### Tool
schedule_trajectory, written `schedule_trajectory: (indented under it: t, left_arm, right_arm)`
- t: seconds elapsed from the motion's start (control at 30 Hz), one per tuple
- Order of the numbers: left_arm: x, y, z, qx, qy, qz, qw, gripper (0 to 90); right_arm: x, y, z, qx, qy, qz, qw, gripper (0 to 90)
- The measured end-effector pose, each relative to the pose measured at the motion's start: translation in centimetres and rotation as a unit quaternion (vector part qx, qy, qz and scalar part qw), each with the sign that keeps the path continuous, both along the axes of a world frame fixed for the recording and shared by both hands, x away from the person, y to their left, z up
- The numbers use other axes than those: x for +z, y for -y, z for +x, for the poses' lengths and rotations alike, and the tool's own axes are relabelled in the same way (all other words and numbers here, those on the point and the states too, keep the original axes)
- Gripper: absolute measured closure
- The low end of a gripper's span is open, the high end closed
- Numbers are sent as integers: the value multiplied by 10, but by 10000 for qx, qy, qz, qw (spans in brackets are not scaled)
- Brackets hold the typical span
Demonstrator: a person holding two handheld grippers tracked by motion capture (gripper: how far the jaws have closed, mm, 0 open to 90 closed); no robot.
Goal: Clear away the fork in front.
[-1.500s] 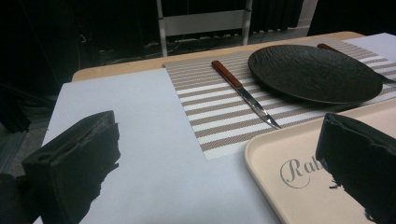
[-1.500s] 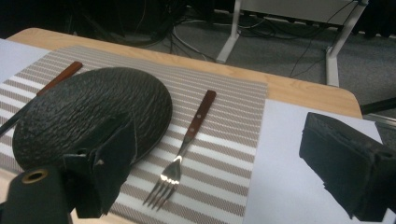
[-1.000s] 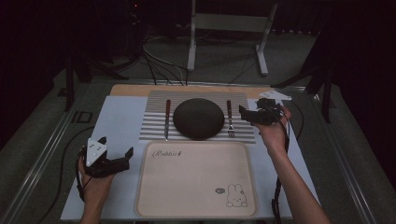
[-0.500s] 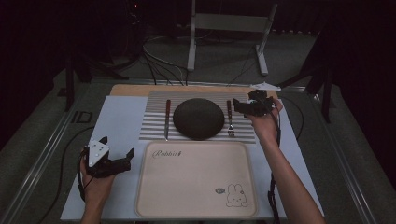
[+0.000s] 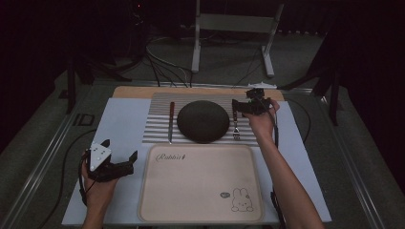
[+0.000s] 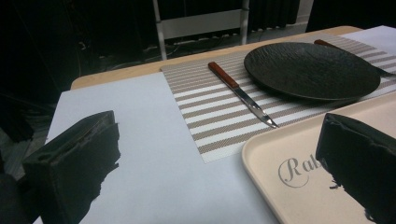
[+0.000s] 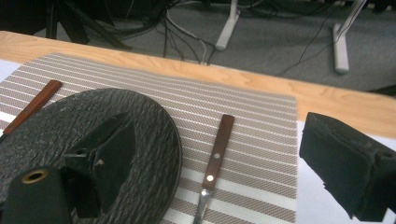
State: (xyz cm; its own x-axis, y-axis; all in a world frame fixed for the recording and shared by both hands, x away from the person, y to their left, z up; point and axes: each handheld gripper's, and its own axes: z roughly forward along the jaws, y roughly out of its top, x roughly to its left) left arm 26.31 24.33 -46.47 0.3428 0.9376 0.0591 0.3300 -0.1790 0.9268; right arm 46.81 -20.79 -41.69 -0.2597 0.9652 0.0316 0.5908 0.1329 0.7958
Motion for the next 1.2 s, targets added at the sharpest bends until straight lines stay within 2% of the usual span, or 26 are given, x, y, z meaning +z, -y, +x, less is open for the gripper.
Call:
schedule_trajectory:
  t: [0.37, 0.53, 0.73, 0.77, 0.8, 0.87, 1.03, 1.17, 1.2]
  left_arm:
    - [1, 0, 0, -2, 21, -18, 10000, 1]
    - [0, -1, 0, -6, 25, -31, 10000, 1]
    - [1, -1, -1, -4, 32, -44, 10000, 1]
    - [1, -1, -1, -4, 32, -44, 10000, 1]
    - [1, -1, -1, -4, 30, -41, 10000, 1]
    - [1, -1, -1, -8, 39, -49, 10000, 1]
    - [1, -1, -1, -21, 36, -52, 10000, 1]
    - [1, -1, -1, -27, 38, -51, 10000, 1]
    - [1, -1, -1, -30, 40, -56, 10000, 1]
  right_arm:
    - [-28, -1, 19, -186, -446, -66, 9988, 114]
    - [-42, 2, 25, -317, -717, -45, 9969, 115]
    - [-55, 0, 31, -381, -932, -82, 9949, 145]
    - [-55, 0, 31, -381, -932, -82, 9949, 145]
    - [-60, -4, 33, -350, -944, -225, 9947, 168]
    - [-64, -6, 34, -369, -941, -283, 9945, 192]
    - [-73, -6, 38, -411, -1106, -133, 9929, 232]
    - [-77, -8, 40, -413, -1142, -145, 9925, 264]
    - [-80, -9, 42, -442, -1156, -221, 9921, 299]
